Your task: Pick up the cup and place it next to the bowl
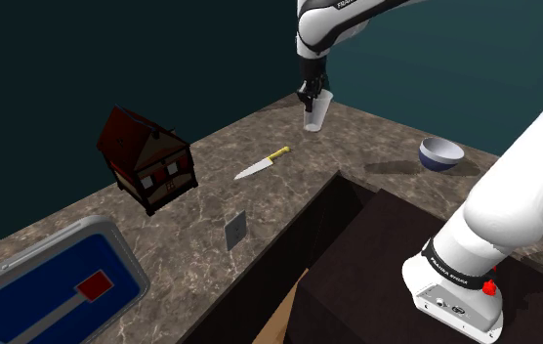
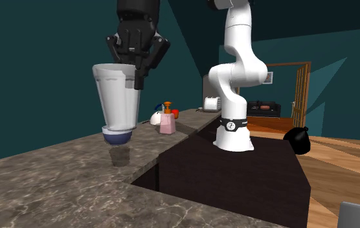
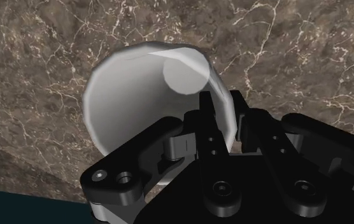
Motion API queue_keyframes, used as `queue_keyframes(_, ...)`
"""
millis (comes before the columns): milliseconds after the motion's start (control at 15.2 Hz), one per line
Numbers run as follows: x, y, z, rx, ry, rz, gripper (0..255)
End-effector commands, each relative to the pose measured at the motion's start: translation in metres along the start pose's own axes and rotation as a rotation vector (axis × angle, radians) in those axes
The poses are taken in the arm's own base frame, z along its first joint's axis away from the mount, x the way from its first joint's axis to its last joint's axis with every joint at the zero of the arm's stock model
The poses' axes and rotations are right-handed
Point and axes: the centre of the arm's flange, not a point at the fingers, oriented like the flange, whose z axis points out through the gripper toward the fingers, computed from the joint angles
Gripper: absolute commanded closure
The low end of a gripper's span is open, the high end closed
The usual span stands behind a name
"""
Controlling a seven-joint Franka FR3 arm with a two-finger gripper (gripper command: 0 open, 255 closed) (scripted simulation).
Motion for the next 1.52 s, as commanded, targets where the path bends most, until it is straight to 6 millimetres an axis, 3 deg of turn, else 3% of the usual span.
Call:
queue_keyframes(0, -0.019, 0.017, 0.003, 0.000, 0.001, -0.001, 255)
queue_keyframes(1452, -0.235, 0.208, 0.037, 0.000, 0.001, -0.001, 255)
